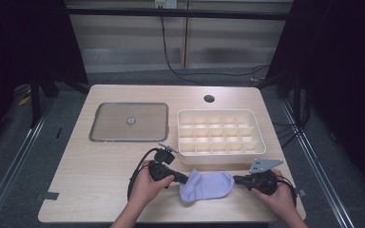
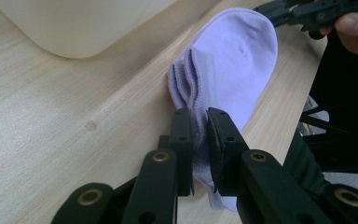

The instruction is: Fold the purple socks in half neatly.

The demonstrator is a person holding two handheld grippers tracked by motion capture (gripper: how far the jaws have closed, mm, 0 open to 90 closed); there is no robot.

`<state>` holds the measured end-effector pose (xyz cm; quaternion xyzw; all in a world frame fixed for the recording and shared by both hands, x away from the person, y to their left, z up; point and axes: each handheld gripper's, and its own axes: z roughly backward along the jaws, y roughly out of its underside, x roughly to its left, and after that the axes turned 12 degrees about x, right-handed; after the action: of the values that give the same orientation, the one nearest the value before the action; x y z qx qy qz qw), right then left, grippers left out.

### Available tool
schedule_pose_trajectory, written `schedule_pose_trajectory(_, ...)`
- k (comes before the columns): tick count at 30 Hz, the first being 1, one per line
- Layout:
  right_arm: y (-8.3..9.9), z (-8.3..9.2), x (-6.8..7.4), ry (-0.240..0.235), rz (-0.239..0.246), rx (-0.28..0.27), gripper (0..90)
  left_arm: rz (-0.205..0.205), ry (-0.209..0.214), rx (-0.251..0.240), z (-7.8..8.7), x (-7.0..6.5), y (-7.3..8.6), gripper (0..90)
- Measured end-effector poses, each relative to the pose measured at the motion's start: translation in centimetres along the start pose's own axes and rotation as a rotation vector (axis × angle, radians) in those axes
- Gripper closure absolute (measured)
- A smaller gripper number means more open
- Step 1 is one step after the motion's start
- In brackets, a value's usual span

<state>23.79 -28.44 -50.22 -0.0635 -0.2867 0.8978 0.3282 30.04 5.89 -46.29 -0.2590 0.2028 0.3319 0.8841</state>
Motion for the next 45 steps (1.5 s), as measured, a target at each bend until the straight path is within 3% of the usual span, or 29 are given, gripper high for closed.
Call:
schedule_pose_trajectory(3,-0.2,-0.1,0.3,-0.017,0.014,0.004,90.0,0.017,0.01,-0.02,0.2,-0.1,0.0,81.1)
schedule_pose_trajectory(12,-0.5,-0.3,0.9,-0.036,0.028,0.008,90.0,0.005,0.023,-0.026,0.5,-0.2,-0.3,81.2)
schedule_pose_trajectory(15,-0.6,-0.4,1.1,-0.037,0.043,0.013,90.0,0.03,0.024,-0.038,0.5,-0.3,-0.4,81.2)
schedule_pose_trajectory(45,-1.0,-0.7,2.2,-0.064,0.076,0.016,90.0,0.013,0.041,-0.02,0.6,-1.2,-0.9,81.5)
